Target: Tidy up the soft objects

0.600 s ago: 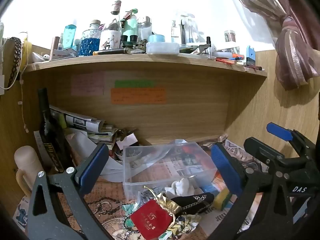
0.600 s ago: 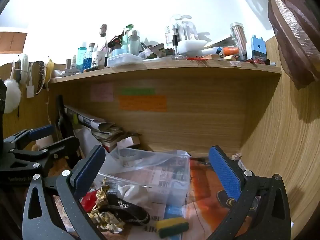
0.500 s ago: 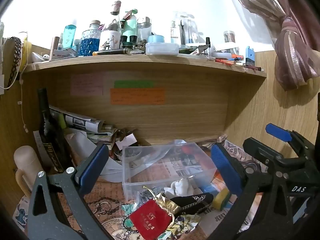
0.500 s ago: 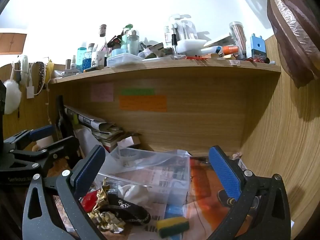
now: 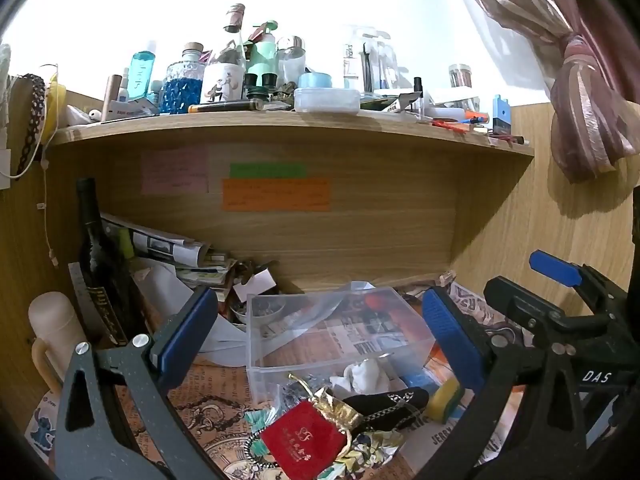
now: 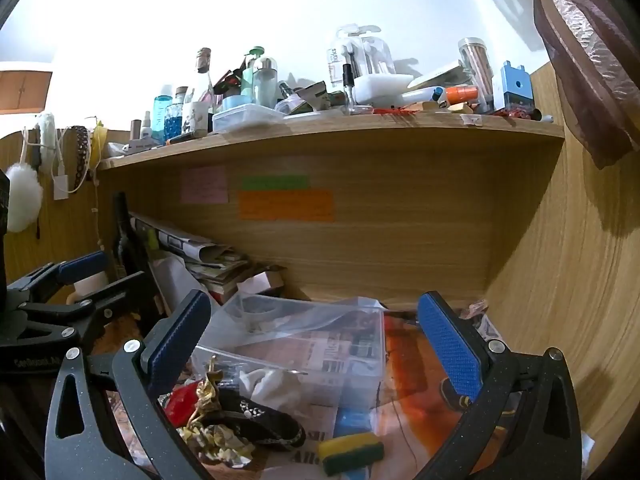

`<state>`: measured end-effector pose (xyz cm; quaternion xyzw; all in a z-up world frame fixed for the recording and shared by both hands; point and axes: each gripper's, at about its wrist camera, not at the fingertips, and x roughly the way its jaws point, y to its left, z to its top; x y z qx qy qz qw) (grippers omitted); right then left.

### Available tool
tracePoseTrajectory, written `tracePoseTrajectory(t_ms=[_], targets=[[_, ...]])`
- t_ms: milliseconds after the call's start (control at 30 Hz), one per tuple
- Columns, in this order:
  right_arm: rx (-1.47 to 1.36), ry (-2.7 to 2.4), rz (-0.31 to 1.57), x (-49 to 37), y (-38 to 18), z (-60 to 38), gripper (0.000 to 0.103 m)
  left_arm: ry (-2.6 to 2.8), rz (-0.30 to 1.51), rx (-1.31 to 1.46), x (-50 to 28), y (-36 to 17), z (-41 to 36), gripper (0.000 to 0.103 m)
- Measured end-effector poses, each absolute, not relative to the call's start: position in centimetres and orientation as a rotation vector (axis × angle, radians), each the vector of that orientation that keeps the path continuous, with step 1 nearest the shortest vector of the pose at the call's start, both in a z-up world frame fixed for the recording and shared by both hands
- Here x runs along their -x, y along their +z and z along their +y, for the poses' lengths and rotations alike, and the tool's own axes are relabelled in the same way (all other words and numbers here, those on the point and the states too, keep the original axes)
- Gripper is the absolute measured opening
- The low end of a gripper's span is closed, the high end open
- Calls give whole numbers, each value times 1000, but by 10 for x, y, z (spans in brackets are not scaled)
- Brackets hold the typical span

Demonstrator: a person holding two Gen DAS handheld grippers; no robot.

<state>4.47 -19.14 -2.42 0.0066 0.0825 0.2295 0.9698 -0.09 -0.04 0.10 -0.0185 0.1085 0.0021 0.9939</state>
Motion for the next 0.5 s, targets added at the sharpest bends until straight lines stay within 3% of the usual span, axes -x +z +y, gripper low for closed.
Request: tracePoseTrajectory(t_ms=[500], targets=[[-25,470,160,-43,-22,-190,103,8,214,39,0,-1,4,103]])
